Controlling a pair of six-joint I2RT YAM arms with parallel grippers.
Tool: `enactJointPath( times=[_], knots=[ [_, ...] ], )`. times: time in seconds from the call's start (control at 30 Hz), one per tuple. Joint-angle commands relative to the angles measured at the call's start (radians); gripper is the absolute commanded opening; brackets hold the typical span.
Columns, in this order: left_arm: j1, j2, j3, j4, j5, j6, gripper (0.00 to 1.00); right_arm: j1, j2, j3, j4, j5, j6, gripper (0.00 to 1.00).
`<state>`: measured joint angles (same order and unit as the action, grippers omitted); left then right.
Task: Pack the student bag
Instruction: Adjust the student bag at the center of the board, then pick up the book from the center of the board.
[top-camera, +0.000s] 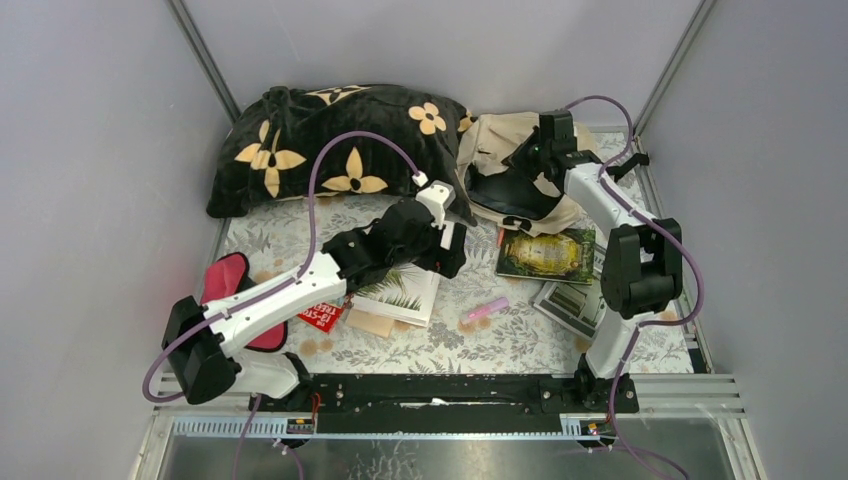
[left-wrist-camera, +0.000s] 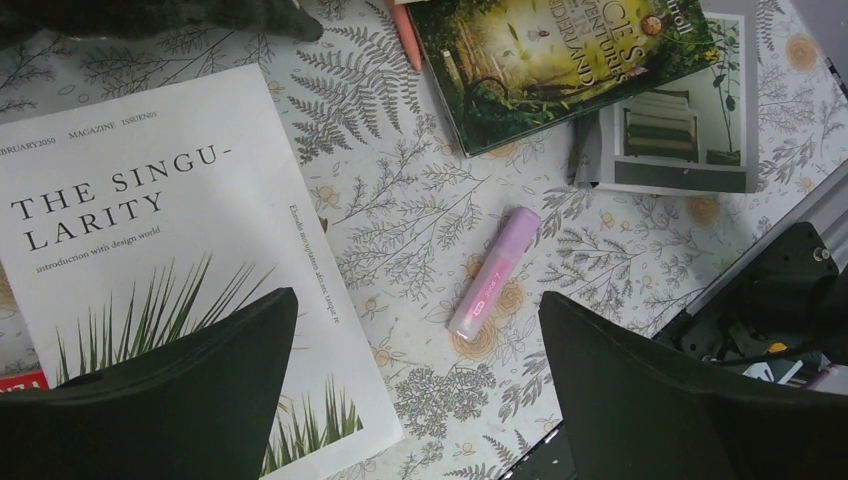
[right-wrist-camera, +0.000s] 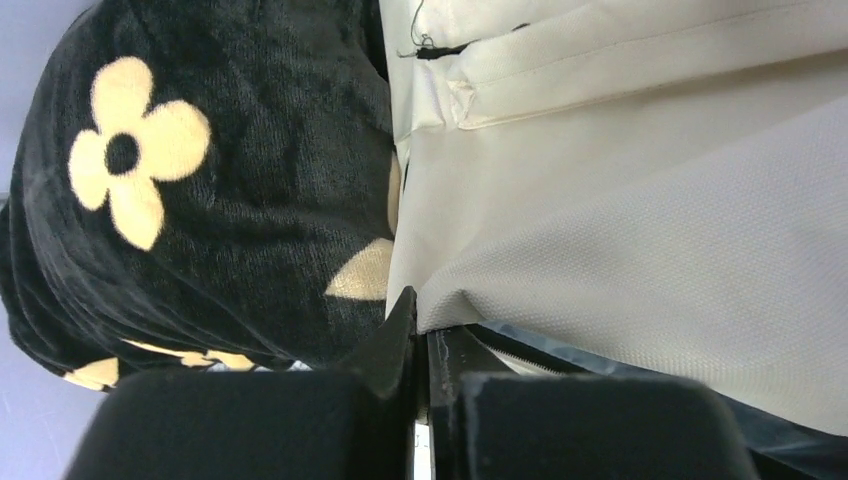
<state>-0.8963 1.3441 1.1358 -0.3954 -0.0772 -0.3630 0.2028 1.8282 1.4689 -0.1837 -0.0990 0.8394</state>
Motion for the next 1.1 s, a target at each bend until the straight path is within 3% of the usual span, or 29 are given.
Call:
enactJointPath(
  times=[0.0,0.07,0.17,0.33,0.4,0.5,0.63,0.87,1.07],
  knots=[
    [-0.001,0.024,0.035,0.006,-0.04,0.004,0.99,-0.014,0.011,0.117,-0.038,0.002,-0.1,0.01],
    [-0.001,0.034,0.046,0.002,-0.051,-0.006,0.99,-0.023,0.032,0.18,-0.089,-0.005,-0.134,0.05],
    [0.004,0.044,0.065,-0.003,-0.087,-0.028,0.99,-0.036,0.04,0.235,-0.118,-0.031,-0.18,0.2],
    [0.007,0.061,0.111,0.01,-0.168,0.035,0.99,-0.049,0.03,0.289,-0.182,-0.035,-0.249,0.68],
    [0.007,0.074,0.133,0.03,-0.203,0.096,0.99,-0.052,0.03,0.303,-0.228,-0.051,-0.271,0.76],
    [0.008,0.109,0.185,0.047,-0.233,0.19,0.99,-0.052,-0.019,0.245,-0.265,-0.045,-0.295,0.79],
    [0.009,0.168,0.234,0.067,-0.229,0.247,0.99,-0.059,-0.198,-0.001,-0.197,0.084,-0.3,0.82],
    [0.008,0.25,0.188,0.297,-0.072,0.434,0.98,-0.176,-0.489,-0.356,-0.186,0.128,-0.214,0.83],
    [0.031,0.543,0.477,0.149,0.044,0.487,0.98,-0.197,-0.673,-0.452,-0.303,0.229,-0.192,0.83]
  ],
)
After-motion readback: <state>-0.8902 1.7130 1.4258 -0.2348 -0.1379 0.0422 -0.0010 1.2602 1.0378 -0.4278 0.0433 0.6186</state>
